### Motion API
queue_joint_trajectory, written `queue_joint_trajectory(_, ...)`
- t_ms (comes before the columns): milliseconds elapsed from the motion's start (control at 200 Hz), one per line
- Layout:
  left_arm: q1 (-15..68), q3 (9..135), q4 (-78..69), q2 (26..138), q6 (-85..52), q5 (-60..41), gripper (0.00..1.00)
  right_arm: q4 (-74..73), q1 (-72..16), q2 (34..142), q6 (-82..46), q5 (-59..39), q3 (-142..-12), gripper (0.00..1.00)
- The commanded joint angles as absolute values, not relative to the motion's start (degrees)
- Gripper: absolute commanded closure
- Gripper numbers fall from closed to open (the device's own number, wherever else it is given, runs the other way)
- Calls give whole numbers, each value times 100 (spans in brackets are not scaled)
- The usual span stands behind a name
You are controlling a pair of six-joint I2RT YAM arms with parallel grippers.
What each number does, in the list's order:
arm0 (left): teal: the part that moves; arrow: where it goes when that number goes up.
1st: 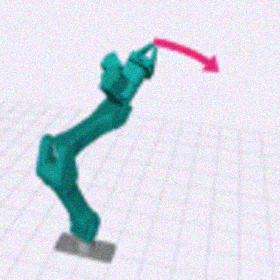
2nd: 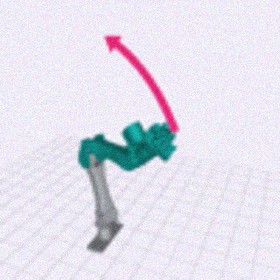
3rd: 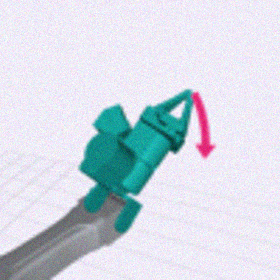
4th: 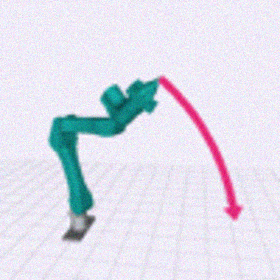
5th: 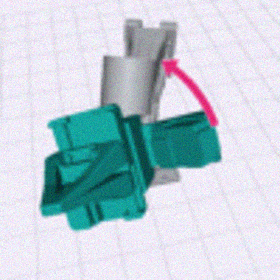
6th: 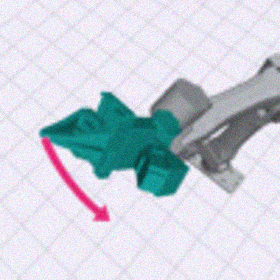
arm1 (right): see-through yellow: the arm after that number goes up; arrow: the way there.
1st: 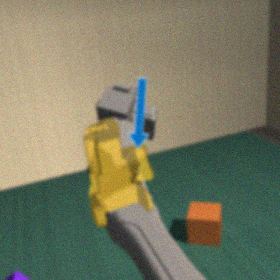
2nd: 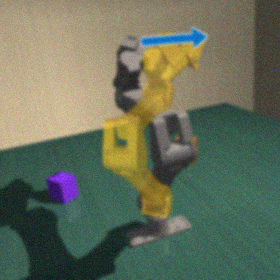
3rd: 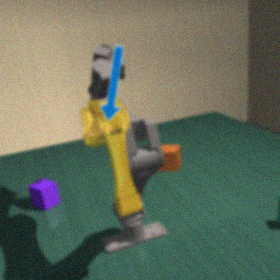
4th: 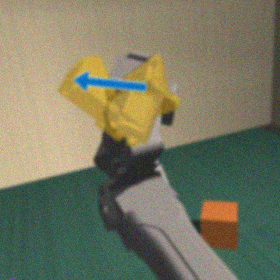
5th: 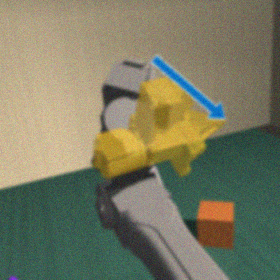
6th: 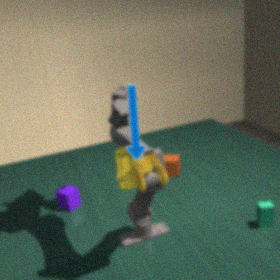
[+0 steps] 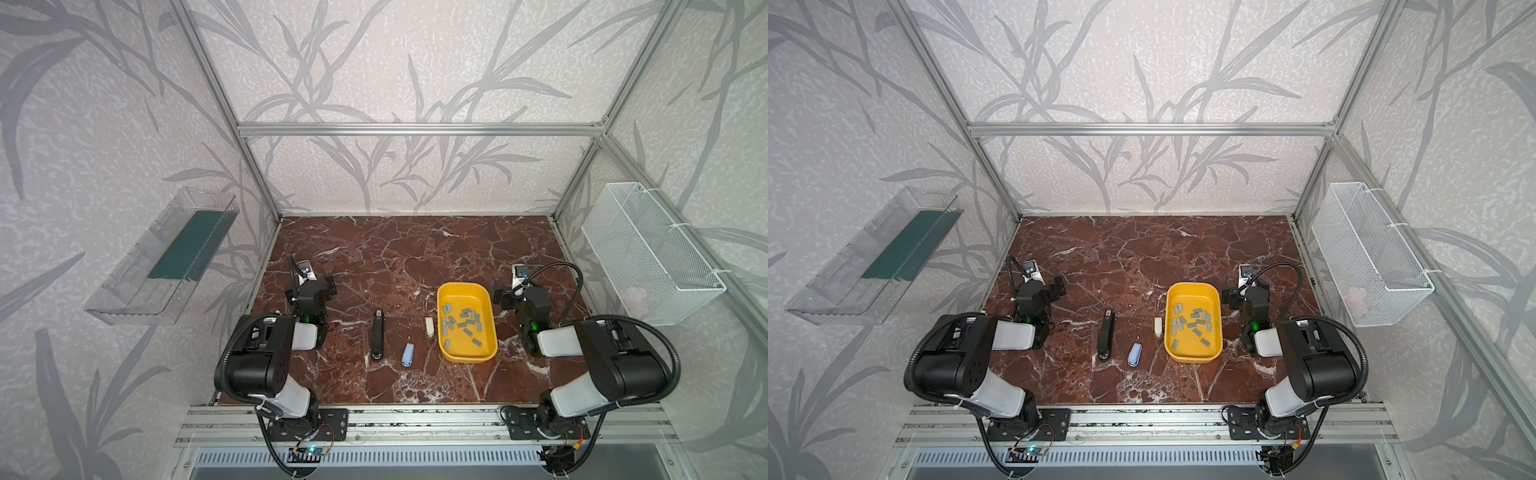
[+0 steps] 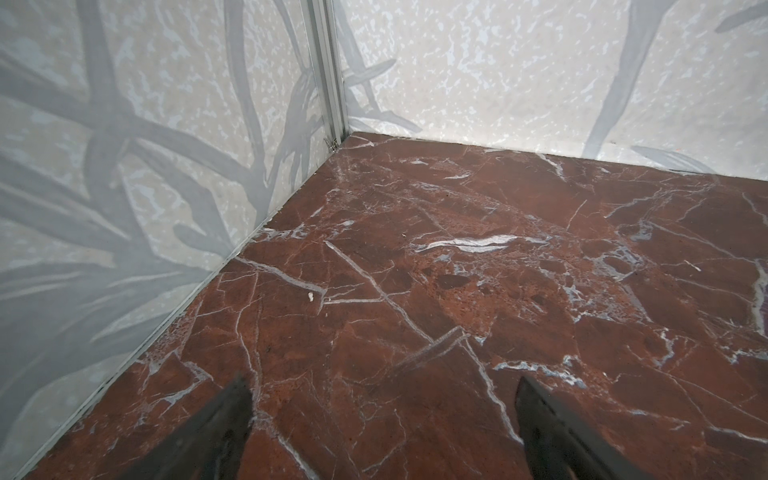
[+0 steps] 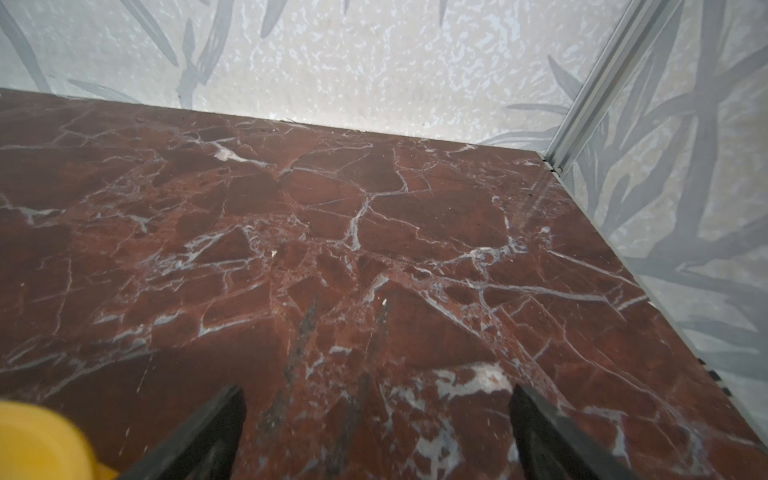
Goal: Load the staples into the stapler
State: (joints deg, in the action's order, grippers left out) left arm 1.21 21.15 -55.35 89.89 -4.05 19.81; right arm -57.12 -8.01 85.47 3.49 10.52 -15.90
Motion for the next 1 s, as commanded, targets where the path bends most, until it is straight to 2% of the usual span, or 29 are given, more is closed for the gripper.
queue_joint_trajectory(0,92,2074,-5700,9052,-343,1978,1,-5118,-861,7694,357,1457,-1805,1)
queue_joint_trajectory(140,96,2073,-5705,9052,-340,1987,1,-2768,-855,6438,-466,1385,-2434,1)
queue_joint_trajectory(310,101,2074,-5706,9052,-335,1971,1,-245,-618,5398,-2011,554,-3397,1)
queue_joint_trajectory(415,331,2037,-5620,8690,-61,2246,1,84,-162,5134,-2787,-304,-3320,1)
queue_joint_trajectory(460,744,2146,-4825,7896,167,2947,1,-387,263,4980,-3034,-1351,-3026,1)
queue_joint_trajectory(495,900,2400,-3840,7177,-146,3268,1,-966,610,4889,-3236,-2256,-2768,1)
queue_joint_trajectory(535,860,2822,-2311,6387,-876,2887,1,-1471,866,4822,-3585,-2767,-2510,1)
queue_joint_trajectory(600,783,3356,-669,5478,-1805,2189,1,-1563,959,4747,-4376,-2743,-2315,1)
queue_joint_trajectory(695,775,3477,-28,4593,-2284,1523,1,-1236,893,4964,-4063,-3258,-2717,1)
queue_joint_trajectory(735,761,3288,-286,4328,-2332,1330,1,-920,854,5076,-4037,-3463,-2980,0)
queue_joint_trajectory(775,743,3139,-464,4136,-2347,1171,1,-834,754,5146,-3998,-3682,-3148,9)
queue_joint_trajectory(835,697,3208,-251,3987,-2475,994,1,-583,189,5110,-3750,-3382,-3378,15)
queue_joint_trajectory(940,668,3372,-312,4051,-2625,232,1,587,-1784,4966,-2817,-1337,-3898,17)
queue_joint_trajectory(995,670,3428,-717,4215,-2598,-485,1,669,-2842,5017,-2651,-519,-3958,22)
